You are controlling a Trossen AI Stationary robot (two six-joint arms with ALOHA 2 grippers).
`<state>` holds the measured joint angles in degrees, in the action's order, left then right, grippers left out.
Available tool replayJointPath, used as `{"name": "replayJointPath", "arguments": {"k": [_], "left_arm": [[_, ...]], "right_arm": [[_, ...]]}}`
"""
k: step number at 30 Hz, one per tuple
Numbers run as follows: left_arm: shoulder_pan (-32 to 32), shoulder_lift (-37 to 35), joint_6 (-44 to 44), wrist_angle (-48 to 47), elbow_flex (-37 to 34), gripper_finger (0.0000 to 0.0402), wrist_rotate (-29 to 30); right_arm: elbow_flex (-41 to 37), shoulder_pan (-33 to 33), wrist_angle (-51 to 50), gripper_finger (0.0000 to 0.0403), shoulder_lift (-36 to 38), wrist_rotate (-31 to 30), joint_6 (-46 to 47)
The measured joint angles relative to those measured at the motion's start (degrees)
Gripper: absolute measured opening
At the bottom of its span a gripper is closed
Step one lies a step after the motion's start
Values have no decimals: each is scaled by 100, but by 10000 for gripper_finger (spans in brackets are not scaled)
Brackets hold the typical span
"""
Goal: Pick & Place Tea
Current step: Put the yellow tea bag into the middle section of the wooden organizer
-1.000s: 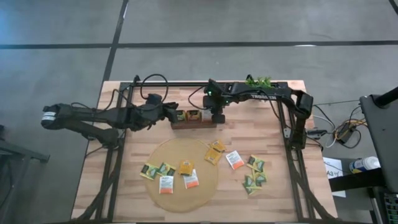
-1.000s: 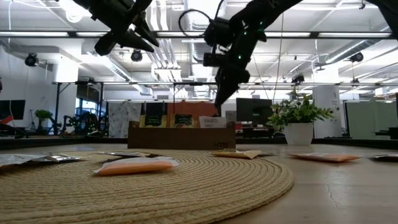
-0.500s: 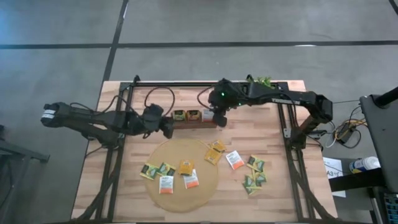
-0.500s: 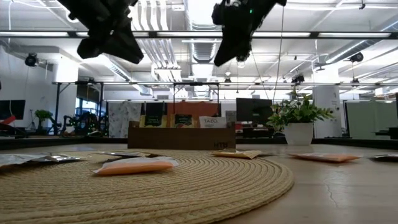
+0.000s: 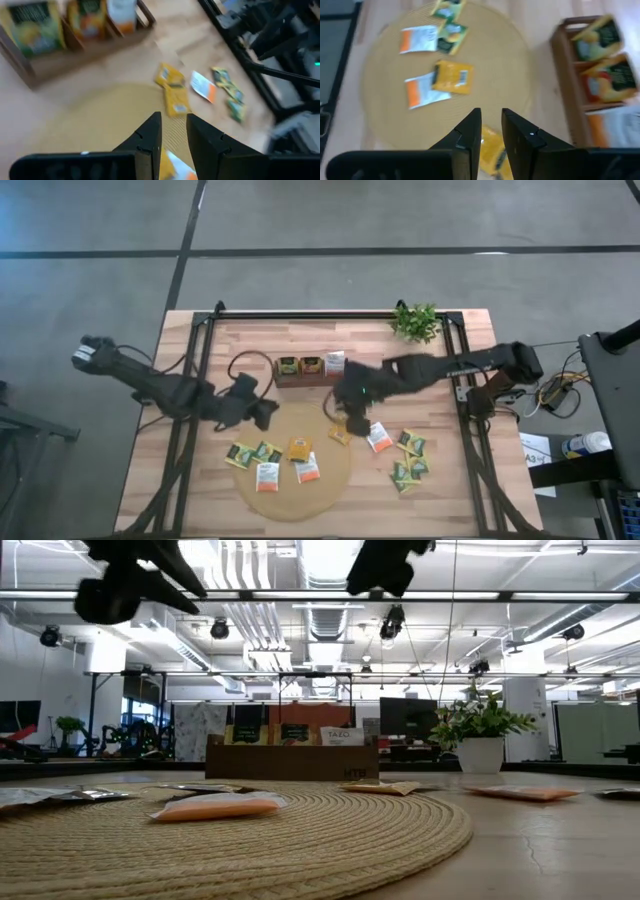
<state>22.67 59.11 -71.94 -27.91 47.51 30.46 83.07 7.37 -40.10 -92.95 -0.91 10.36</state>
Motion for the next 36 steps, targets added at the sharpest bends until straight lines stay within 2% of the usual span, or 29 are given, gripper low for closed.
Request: {"name": "replayJointPath", "arguments": {"k": [5, 9, 14, 18, 22, 25, 30, 36], "left_arm": [[610, 35, -1101, 88, 2, 85, 7], [931, 87, -1379, 91, 2, 85, 9], [1142, 133, -1280, 88, 2, 85, 6], [1222, 136, -1051, 88, 2, 85, -6], [1288, 142, -893, 88, 1, 85, -401], [1397, 151, -834, 83, 0, 85, -599], [1503, 146, -824, 176, -4, 85, -601], [1518, 149, -817, 283, -7, 85, -551]], "right_arm": [[-69, 775, 10, 75, -24, -657, 179], [-107, 1346, 51, 72, -24, -1134, 869], [-111, 1992, 488, 68, -24, -1465, 2132], [-111, 2387, 850, 68, -78, -2143, 3214], [-111, 2618, 1051, 68, -237, -2781, 4284], [-114, 2782, 1248, 68, -377, -2909, 4771], [-69, 2958, 1845, 68, -554, -2865, 5119], [13, 2986, 1792, 68, -635, -2924, 5177]]}}
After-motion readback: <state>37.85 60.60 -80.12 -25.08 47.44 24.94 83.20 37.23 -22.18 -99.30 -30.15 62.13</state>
